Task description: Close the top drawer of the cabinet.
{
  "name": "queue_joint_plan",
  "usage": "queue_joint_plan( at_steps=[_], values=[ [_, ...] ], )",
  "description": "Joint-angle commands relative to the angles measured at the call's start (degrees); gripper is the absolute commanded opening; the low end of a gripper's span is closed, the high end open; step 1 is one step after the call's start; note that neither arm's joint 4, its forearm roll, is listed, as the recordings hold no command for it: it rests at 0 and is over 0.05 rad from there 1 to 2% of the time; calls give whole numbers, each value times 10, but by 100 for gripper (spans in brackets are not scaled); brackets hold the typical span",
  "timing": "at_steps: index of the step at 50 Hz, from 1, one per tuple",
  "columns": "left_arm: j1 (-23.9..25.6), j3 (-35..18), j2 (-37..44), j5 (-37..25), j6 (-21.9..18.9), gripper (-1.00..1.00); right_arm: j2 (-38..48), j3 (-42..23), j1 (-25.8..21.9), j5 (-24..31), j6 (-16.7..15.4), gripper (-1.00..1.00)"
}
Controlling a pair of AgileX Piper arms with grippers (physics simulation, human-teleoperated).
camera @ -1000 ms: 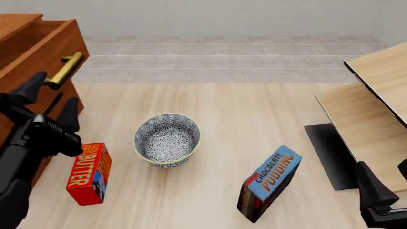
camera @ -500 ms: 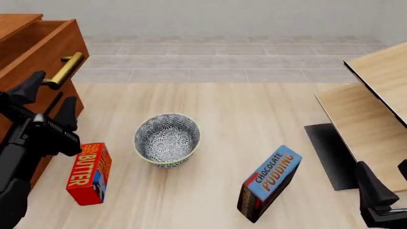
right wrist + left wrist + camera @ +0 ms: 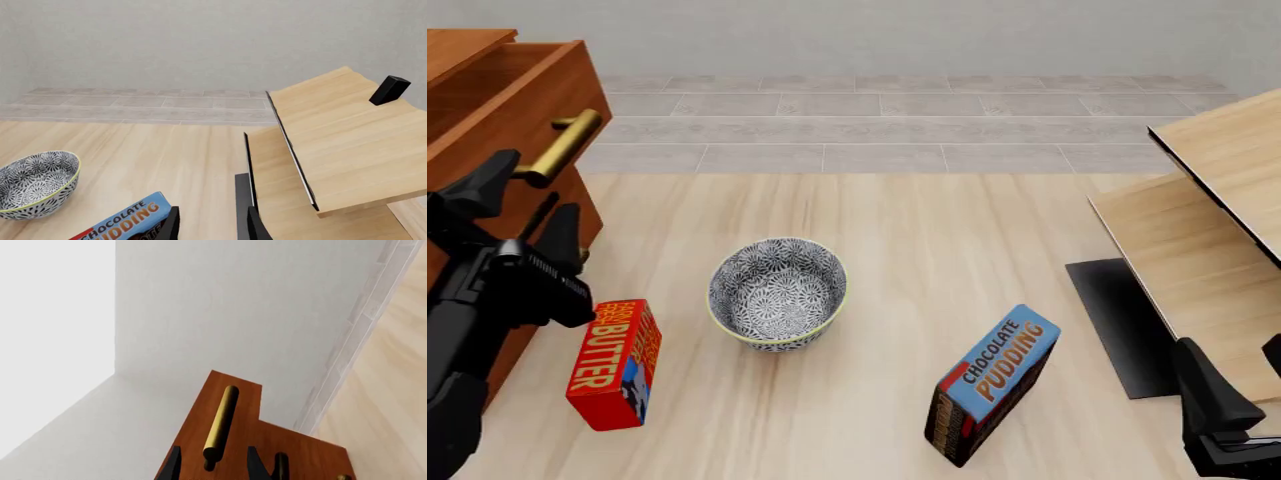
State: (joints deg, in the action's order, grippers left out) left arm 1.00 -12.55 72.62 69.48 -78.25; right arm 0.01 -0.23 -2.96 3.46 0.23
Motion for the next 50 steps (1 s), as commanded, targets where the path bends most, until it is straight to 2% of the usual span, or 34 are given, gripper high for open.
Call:
queue_joint_plan(
  at_steps=[1, 50],
  values=[
    [-29, 5, -7, 4, 3, 100, 0, -1, -1, 1, 0, 100],
    [-62, 5, -7, 4, -1, 100, 0, 2, 0, 2, -3, 100]
  ],
)
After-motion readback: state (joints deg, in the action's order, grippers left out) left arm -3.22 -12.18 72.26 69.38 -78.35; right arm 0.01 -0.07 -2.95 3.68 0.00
